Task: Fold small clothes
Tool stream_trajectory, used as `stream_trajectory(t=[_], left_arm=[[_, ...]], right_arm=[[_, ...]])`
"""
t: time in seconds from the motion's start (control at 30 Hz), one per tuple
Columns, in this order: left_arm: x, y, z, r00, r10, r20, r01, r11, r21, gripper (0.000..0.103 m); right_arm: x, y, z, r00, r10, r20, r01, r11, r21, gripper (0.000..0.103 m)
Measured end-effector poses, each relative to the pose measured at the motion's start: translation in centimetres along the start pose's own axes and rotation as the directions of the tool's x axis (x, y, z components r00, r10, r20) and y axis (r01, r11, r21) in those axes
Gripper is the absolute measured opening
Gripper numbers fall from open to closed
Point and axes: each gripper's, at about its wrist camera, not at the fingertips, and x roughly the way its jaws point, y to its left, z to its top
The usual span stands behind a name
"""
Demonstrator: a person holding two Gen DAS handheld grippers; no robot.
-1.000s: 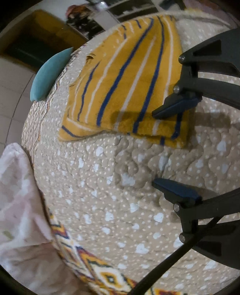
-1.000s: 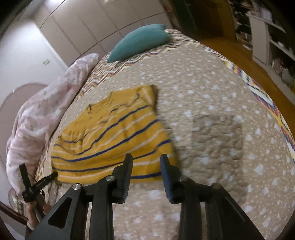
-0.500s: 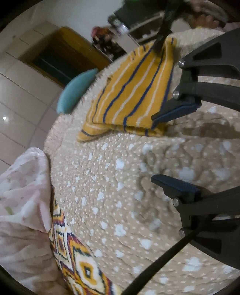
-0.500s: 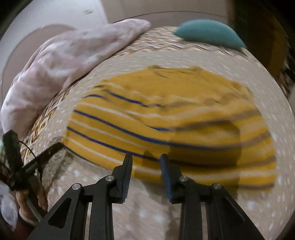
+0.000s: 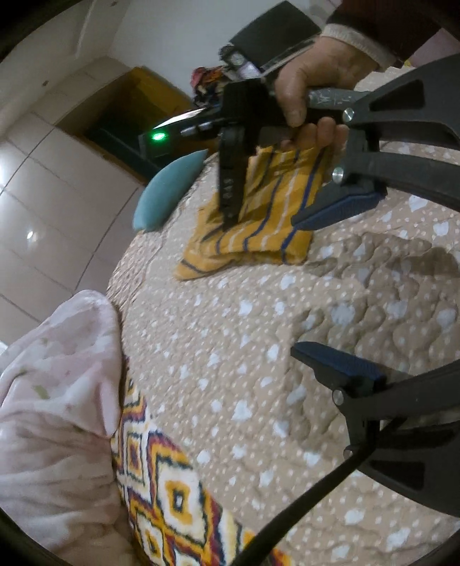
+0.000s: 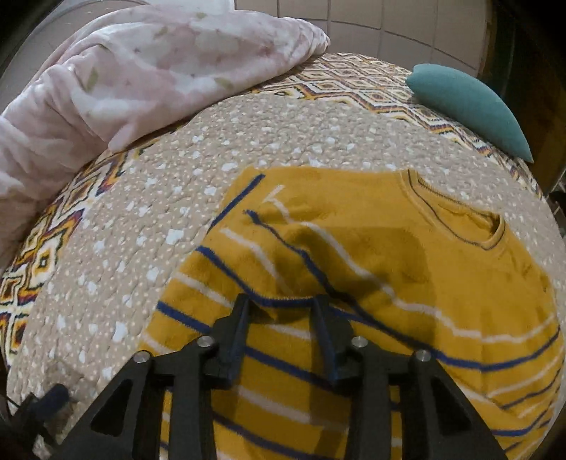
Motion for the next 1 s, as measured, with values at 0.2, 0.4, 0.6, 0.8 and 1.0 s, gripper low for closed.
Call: stream_trajectory(t=[0.2, 0.4, 0.6, 0.8, 1.0], left_arm=[[-1.2, 3.0, 0.7, 0.999, -0.007, 0.033, 0.012, 0.989, -0.148, 0.071], [-1.0, 4.2, 0.7, 1.0, 0.002, 0.031, 0.004, 0.978, -0.21, 0.071], [-1.1, 4.3, 0.8, 0.999, 0.027, 0.041, -0.018, 0.979, -0.205, 0.071], [-1.9, 5.6, 0.8, 0.997, 0.006, 0.08, 0.016, 0.962, -0.272, 0.072], [-2.6, 5.2, 0.6, 0.994, 0.061, 0.091, -0.036, 0.966, -0.255, 0.071]], right_arm=[[-4.9, -0.4, -1.2, 0.998, 0.056, 0.039, -0.054, 0.998, -0.041, 0.045], [-7.5, 2.9, -7.4, 0.997, 0.078, 0.007, -0.073, 0.962, -0.262, 0.056], [-5.1, 7.6, -11.6, 0.993, -0.094, 0.076, 0.12, 0.857, -0.502, 0.056], [-1.5, 10.2, -9.9, 0.941, -0.263, 0.213, 0.338, 0.776, -0.532, 0.05], [0.0, 11.5, -8.8, 0.938, -0.287, 0.197, 0.348, 0.784, -0.514, 0.012]])
